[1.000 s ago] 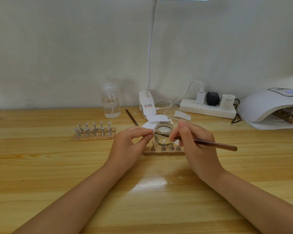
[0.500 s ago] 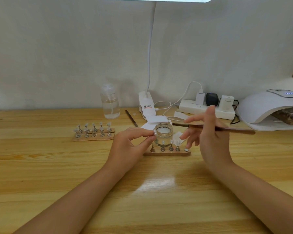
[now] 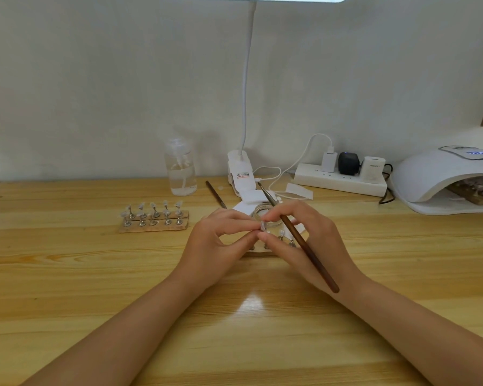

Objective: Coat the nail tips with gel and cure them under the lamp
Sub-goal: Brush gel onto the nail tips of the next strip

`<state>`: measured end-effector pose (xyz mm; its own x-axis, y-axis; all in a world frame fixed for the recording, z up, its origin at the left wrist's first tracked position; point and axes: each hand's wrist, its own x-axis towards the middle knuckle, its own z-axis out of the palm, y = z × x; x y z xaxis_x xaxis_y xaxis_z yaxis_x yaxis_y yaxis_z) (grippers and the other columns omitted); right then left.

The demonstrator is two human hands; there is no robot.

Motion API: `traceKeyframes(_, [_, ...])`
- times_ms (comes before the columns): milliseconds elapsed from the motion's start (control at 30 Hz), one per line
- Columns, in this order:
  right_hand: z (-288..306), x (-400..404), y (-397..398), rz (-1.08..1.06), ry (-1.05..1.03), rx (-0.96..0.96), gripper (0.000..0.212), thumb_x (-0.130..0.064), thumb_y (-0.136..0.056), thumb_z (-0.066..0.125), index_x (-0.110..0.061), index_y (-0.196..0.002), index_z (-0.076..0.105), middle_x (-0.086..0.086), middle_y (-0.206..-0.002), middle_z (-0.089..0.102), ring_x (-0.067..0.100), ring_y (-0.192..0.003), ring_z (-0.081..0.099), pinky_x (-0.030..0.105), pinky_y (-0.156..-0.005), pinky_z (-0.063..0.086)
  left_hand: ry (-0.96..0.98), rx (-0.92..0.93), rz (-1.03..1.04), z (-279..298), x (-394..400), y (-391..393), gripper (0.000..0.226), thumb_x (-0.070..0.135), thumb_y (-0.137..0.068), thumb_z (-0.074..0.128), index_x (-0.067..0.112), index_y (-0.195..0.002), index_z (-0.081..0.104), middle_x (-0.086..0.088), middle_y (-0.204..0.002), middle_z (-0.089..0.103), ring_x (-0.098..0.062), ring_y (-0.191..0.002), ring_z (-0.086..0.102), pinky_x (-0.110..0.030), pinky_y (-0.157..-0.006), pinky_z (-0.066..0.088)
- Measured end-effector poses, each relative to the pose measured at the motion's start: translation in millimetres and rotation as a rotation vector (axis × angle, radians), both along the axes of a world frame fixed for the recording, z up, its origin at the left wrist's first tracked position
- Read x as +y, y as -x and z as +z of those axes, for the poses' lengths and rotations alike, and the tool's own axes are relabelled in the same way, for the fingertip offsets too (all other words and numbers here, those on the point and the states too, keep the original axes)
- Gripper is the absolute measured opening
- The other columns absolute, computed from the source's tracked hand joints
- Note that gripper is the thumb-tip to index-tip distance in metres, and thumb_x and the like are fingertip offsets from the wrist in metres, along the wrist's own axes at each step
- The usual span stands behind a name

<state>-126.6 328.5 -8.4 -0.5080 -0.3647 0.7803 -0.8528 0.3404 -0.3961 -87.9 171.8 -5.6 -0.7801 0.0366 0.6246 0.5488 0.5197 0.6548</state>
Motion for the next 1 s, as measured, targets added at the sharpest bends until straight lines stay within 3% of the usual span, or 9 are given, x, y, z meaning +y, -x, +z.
traceKeyframes(167, [5.6, 1.4, -4.0, 0.005, -0.004, -0.042, 0.019, -0.019, -0.073, 0.07, -0.01, -0.089, 0.063, -0.014, -0.086, 0.059, 0.002, -0.088, 0.056, 0.009, -0.08, 0.042, -0.016, -0.03, -0.015, 0.2, 0.1, 1.2, 0.021, 0.032, -0.069, 0.066, 0.026, -0.09, 0.07, 0.013, -0.084, 0.068, -0.001, -0.086, 0.059, -0.02, -0.084, 0.045])
traceKeyframes(300, [26.1, 11.0, -1.8, -0.012, 0.082, -0.146, 0.019, -0.018, -0.076, 0.074, -0.022, -0.086, 0.058, -0.017, -0.084, 0.06, -0.002, -0.085, 0.058, 0.012, -0.079, 0.043, -0.02, -0.054, 0.011, -1.9, -1.5, 3.4, 0.022, 0.036, -0.064, 0.07, 0.032, -0.085, 0.065, 0.015, -0.084, 0.063, 0.003, -0.086, 0.056, -0.006, -0.08, 0.038])
traceKeyframes(433, [48.4, 29.0, 5.7, -0.033, 0.069, -0.168, 0.024, -0.017, -0.075, 0.073, -0.029, -0.083, 0.054, -0.016, -0.082, 0.06, -0.004, -0.084, 0.058, 0.01, -0.077, 0.045, 0.019, -0.172, 0.078, -6.1, -3.8, 7.6, 0.036, 0.045, -0.056, 0.072, 0.032, -0.087, 0.057, 0.014, -0.091, 0.06, 0.004, -0.089, 0.052, -0.007, -0.079, 0.038])
traceKeyframes(633, [47.1, 56.9, 20.3, 0.022, -0.13, -0.352, 0.018, -0.014, -0.075, 0.074, -0.016, -0.082, 0.057, -0.007, -0.081, 0.062, -0.001, -0.08, 0.058, 0.008, -0.072, 0.045, 0.042, -0.298, 0.079, -11.3, -6.3, 12.2, 0.042, 0.036, -0.059, 0.08, 0.028, -0.092, 0.054, 0.012, -0.087, 0.06, 0.006, -0.082, 0.054, -0.005, -0.073, 0.041])
traceKeyframes(733, [37.7, 61.0, 24.2, 0.041, -0.215, -0.434, 0.018, -0.016, -0.074, 0.075, -0.019, -0.081, 0.058, -0.008, -0.08, 0.064, -0.004, -0.079, 0.058, 0.004, -0.068, 0.041, 0.044, -0.321, 0.07, -12.2, -6.6, 12.8, 0.039, 0.033, -0.061, 0.08, 0.03, -0.089, 0.053, 0.01, -0.083, 0.062, 0.005, -0.079, 0.056, -0.007, -0.071, 0.043])
traceKeyframes(900, [27.2, 58.9, 30.0, 0.065, -0.258, -0.498, 0.021, -0.015, -0.073, 0.076, -0.022, -0.082, 0.058, -0.006, -0.083, 0.065, -0.002, -0.078, 0.061, 0.004, -0.066, 0.043, 0.011, -0.321, 0.055, -13.0, -6.6, 13.4, 0.034, 0.021, -0.065, 0.08, 0.031, -0.083, 0.053, 0.008, -0.078, 0.065, -0.004, -0.078, 0.06, -0.014, -0.071, 0.047])
traceKeyframes(1000, [23.3, 58.9, 30.1, 0.085, -0.254, -0.526, 0.021, -0.013, -0.073, 0.076, -0.019, -0.084, 0.059, -0.005, -0.083, 0.065, -0.002, -0.078, 0.061, 0.007, -0.066, 0.045, 0.015, -0.323, 0.051, -13.3, -7.5, 14.1, 0.033, 0.02, -0.066, 0.08, 0.031, -0.082, 0.053, 0.007, -0.079, 0.065, -0.001, -0.078, 0.06, -0.013, -0.071, 0.047])
